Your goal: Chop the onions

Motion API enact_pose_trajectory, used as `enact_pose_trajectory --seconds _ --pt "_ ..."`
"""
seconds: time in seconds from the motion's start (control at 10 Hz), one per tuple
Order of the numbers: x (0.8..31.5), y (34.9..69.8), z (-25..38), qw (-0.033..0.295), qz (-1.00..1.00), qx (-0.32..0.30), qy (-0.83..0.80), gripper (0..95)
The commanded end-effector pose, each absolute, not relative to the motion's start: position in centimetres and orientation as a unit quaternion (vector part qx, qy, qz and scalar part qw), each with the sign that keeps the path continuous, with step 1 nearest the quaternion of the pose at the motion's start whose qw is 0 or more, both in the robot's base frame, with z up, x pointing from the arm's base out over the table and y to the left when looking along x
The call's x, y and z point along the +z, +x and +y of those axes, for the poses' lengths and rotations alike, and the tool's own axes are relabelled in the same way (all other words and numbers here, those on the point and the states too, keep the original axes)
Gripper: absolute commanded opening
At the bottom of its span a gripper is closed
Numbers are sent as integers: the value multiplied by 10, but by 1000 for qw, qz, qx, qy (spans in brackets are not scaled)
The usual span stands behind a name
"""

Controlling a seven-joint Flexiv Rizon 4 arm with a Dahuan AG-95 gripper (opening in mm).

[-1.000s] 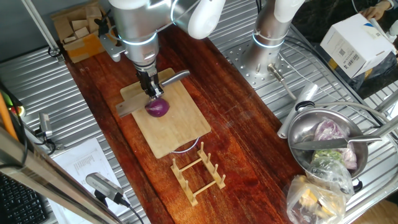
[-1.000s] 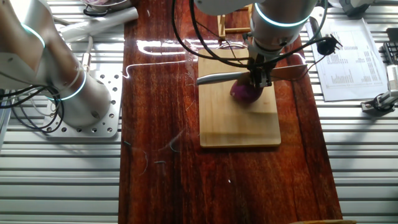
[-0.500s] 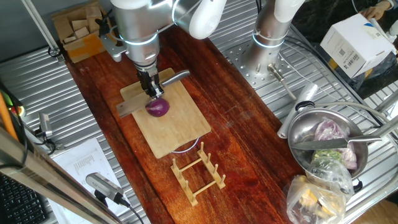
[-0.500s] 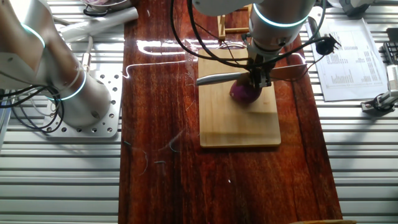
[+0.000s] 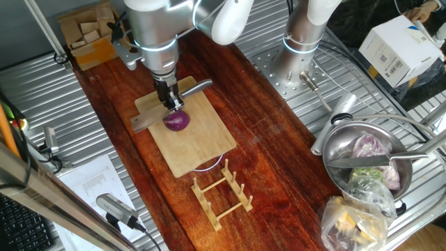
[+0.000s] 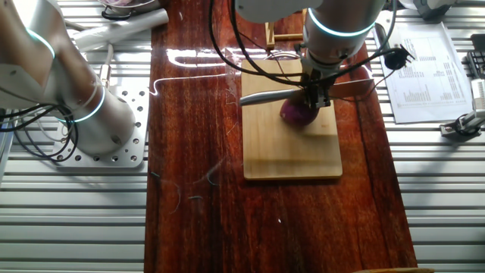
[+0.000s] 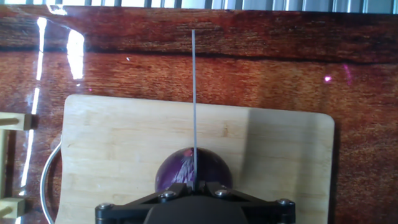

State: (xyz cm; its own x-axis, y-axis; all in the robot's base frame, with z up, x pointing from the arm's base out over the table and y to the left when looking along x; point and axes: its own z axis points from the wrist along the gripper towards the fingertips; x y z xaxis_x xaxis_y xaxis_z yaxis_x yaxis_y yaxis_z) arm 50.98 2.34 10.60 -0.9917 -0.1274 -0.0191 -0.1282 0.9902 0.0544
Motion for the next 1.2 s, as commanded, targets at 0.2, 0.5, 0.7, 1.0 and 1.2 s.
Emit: enact_pose_trajectory --seconds 0.2,0.5,0.7,1.0,1.2 --pt "100 512 26 7 997 27 -66 0" --pt "102 513 26 6 998 24 -63 0" --pt "105 513 25 5 998 25 -65 380" --pt "107 512 25 5 997 27 -66 380" --pt "108 511 25 5 997 27 -68 380"
